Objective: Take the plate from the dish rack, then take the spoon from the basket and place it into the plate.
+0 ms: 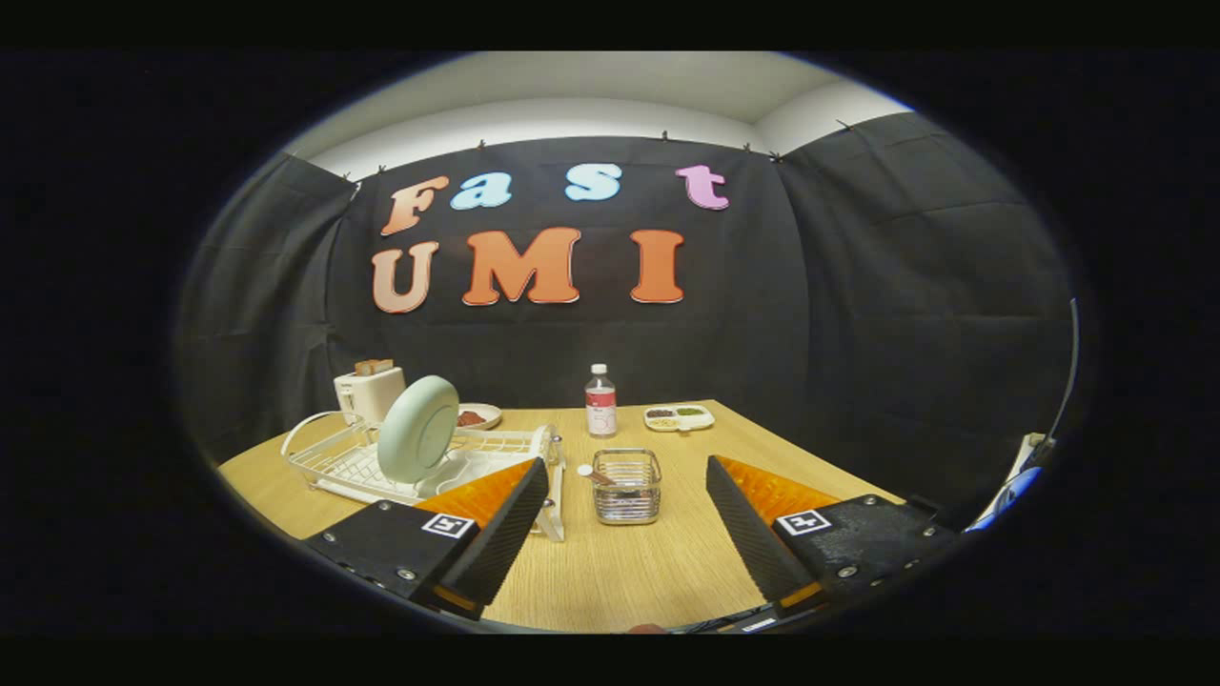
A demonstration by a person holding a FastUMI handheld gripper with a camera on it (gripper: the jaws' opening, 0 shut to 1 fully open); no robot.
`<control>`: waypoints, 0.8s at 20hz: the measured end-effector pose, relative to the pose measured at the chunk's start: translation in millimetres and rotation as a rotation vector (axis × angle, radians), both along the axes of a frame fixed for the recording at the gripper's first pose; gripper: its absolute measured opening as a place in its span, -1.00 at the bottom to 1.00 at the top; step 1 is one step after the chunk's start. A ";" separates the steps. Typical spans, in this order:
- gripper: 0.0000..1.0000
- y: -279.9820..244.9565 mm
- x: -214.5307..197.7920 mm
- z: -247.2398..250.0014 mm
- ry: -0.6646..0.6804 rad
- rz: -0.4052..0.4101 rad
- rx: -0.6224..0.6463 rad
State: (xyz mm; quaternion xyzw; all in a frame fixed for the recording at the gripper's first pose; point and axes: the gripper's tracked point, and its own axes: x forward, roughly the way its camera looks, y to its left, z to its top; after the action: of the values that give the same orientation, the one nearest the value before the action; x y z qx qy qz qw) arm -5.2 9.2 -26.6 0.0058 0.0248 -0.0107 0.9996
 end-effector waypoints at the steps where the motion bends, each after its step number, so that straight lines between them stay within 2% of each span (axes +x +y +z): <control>1: 0.98 1.2 1.4 0.8 0.001 0.002 0.001; 9: 0.98 21.5 19.5 10.7 0.008 0.029 0.028; 16: 0.98 62.7 44.3 29.2 0.032 0.073 0.043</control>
State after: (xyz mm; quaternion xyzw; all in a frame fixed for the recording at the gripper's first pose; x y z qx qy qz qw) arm 39.1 71.9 2.5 0.0261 0.0413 0.0261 0.9985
